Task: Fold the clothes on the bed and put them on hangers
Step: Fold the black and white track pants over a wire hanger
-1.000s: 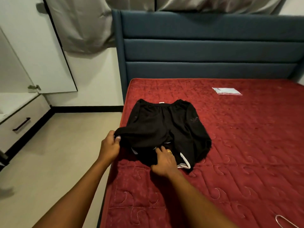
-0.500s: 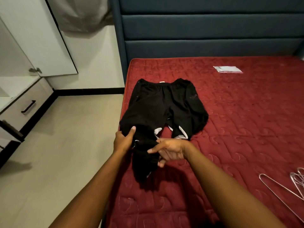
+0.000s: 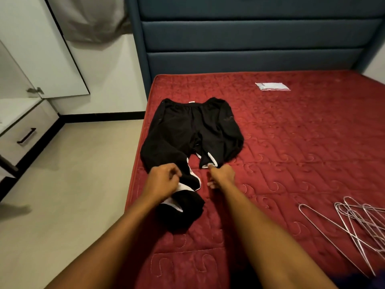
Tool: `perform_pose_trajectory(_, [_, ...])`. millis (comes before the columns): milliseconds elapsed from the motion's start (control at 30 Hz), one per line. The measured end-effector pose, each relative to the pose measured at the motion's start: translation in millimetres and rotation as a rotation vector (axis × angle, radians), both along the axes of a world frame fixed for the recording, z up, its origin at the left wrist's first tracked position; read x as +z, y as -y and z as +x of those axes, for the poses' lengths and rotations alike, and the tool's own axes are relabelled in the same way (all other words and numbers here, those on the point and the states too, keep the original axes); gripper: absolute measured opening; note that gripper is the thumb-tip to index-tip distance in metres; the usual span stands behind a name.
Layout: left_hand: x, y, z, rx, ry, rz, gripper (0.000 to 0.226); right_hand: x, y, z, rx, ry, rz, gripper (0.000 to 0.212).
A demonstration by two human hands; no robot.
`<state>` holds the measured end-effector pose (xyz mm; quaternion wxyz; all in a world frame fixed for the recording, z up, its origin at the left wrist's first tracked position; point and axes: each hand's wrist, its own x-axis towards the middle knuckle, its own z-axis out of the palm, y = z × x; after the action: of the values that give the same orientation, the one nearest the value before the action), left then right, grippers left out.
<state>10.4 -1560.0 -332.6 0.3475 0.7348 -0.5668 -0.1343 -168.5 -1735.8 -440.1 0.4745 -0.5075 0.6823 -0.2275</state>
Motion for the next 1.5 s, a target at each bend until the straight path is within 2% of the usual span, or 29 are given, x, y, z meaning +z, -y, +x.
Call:
perform_pose_trajectory(67, [0,26,-27,-0.132,0.018,-0.075,0.016,1,8,4,-0.020,-0.034,-0.087,0.056])
perform_pose_trajectory(133, [-13,62,-39,-0.137,0.057,-0.046,0.020,29,4,2,-0.039,-0.070,-0.210,0.035])
perform_pose_trajectory(233, [-34,121,-53,-0.137,0.238,0.192,0.034,61,13,-7,-0.123,0.008,-0.309,0.038])
perform_pose_trajectory(300, [-50,154,-58,-0.141,0.389,0.346,0.054,65,27,-8,-0.109,0.065,-0.335,0.039])
perform_pose_trajectory(367, [-67,179,-55,-0.067,0.378,0.352,0.073,65,42,-8,-0.073,0.125,-0.344,0.042])
perform_pose_trajectory(400, [-73,187,-53,-0.024,0.350,0.293,0.070,68,47,-8,-0.048,0.153,-0.356,0.040])
perform_pose_trajectory(500, [-76,198,-50,0.089,0.350,0.061,0.031,67,60,-8,0.010,0.280,-0.381,0.026])
perform_pose_trajectory(567, [-71,194,-54,0.104,0.322,-0.016,0.026,61,66,-10,0.035,0.328,-0.371,0.026])
perform_pose_trajectory(633, [-64,184,-65,0.102,0.155,-0.058,0.022,56,63,-18,-0.045,0.343,-0.387,0.034])
perform_pose_trajectory(733, [-50,162,-90,0.163,-0.119,-0.056,0.014,58,45,-43,-0.287,0.222,-0.551,0.031])
perform_pose_trajectory(800, [-35,147,-112,0.238,-0.362,0.019,0.024,59,34,-63,-0.413,0.212,-0.513,0.032])
perform_pose_trajectory(867, [-17,137,-131,0.259,-0.883,0.175,0.029,62,22,-82,-0.443,0.281,-0.346,0.043])
perform_pose_trajectory(933, [-3,128,-141,0.222,-1.454,0.324,0.031,66,8,-98,-0.358,0.486,-0.136,0.061])
perform_pose_trajectory(967, [2,118,-144,0.204,-1.629,0.355,0.034,71,-4,-108,-0.266,0.578,-0.025,0.066])
perform_pose_trajectory(1000, [3,110,-146,0.205,-1.720,0.362,0.037,76,-15,-118,-0.148,0.621,0.079,0.070])
perform_pose_trajectory(1033, [3,100,-148,0.222,-1.767,0.341,0.041,81,-26,-128,-0.018,0.629,0.176,0.072])
perform_pose_trajectory(1100, [-7,81,-148,0.207,-1.801,0.318,0.056,86,-47,-143,0.193,0.590,0.316,0.060])
perform_pose_trajectory(1133, [-17,71,-148,0.181,-1.710,0.361,0.065,86,-57,-149,0.256,0.546,0.354,0.048])
perform_pose_trajectory(1200, [-28,48,-148,0.128,-1.264,0.536,0.076,85,-72,-152,0.306,0.377,0.336,0.020])
perform_pose_trajectory(1233, [-32,39,-150,0.073,-1.059,0.571,0.070,85,-77,-153,0.304,0.260,0.274,0.010])
perform_pose_trajectory(1267, [-34,34,-154,0.003,-0.913,0.537,0.055,87,-78,-154,0.271,0.167,0.183,0.007])
perform_pose_trajectory(1333, [-26,27,-160,-0.107,-0.784,0.429,0.030,98,-82,-155,0.128,0.109,-0.036,0.028])
perform_pose_trajectory(1367, [-18,23,-165,-0.126,-0.859,0.385,0.025,108,-85,-155,0.052,0.207,-0.108,0.034])
perform_pose_trajectory(1433, [-1,26,-173,-0.097,-1.292,0.337,0.020,130,-87,-154,-0.049,0.469,-0.197,0.034])
perform_pose_trajectory(1467, [6,30,-176,-0.052,-1.517,0.310,0.022,141,-91,-154,-0.038,0.557,-0.216,0.034])
perform_pose_trajectory(1500, [9,36,-178,0.013,-1.684,0.271,0.024,146,-92,-154,0.029,0.578,-0.213,0.043])
